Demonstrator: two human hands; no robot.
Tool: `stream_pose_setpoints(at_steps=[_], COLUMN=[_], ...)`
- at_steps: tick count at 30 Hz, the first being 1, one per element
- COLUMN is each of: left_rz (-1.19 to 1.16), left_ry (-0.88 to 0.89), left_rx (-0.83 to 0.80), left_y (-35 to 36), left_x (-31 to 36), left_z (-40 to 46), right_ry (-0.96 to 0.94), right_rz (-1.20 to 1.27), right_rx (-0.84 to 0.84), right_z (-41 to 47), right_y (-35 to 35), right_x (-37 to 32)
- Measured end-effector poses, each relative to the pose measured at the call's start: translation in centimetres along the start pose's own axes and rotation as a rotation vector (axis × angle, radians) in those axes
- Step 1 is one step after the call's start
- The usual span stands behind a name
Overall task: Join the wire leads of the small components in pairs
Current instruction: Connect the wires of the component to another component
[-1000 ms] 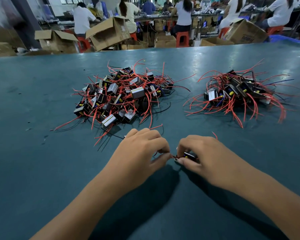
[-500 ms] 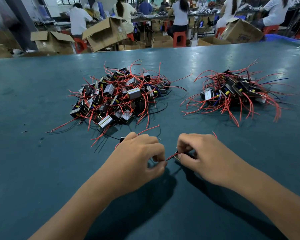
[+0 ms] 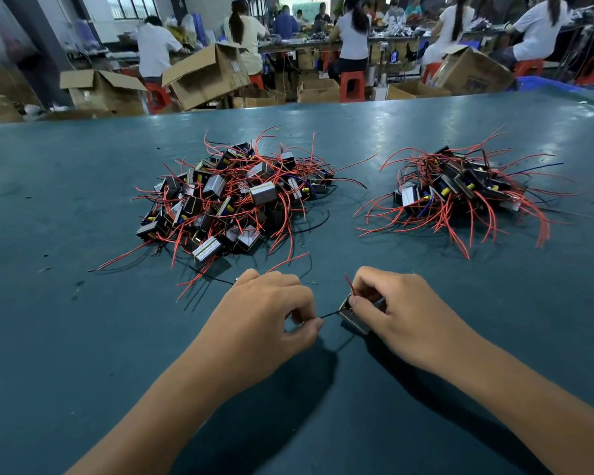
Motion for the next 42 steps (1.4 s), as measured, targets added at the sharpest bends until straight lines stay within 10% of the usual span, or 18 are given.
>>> stream_pose_setpoints(at_steps=[14,29,42], left_rz=[-0.141,-0.130,0.065], left_ry=[-0.145,-0.049,0.220], left_rx=[0.015,-0.110,0.089], left_y=[0.0,-0.2,-1.9], left_x=[-2.3,-1.8,0.6], left_z=[0.0,-0.1,-0.3], right_ry=[-0.307,-0.232,-0.251], right_rz=[-0.182,-0.156,-0.009], right_rx=[-0.293,-0.466,-0.153], right_z=[-0.8,-0.7,-0.9], right_y=[1.6,-0.5,0.8], right_x=[-1.9,-1.1,-2.7])
Point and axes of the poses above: each hand's wrist, its own z-axis towards the middle knuckle, its own y-axis out of the palm, x = y × z, the point moved 8 cm from there along z, towards the middle knuckle, and after that the axes turned 12 degrees about z, right-handed, at the moved point
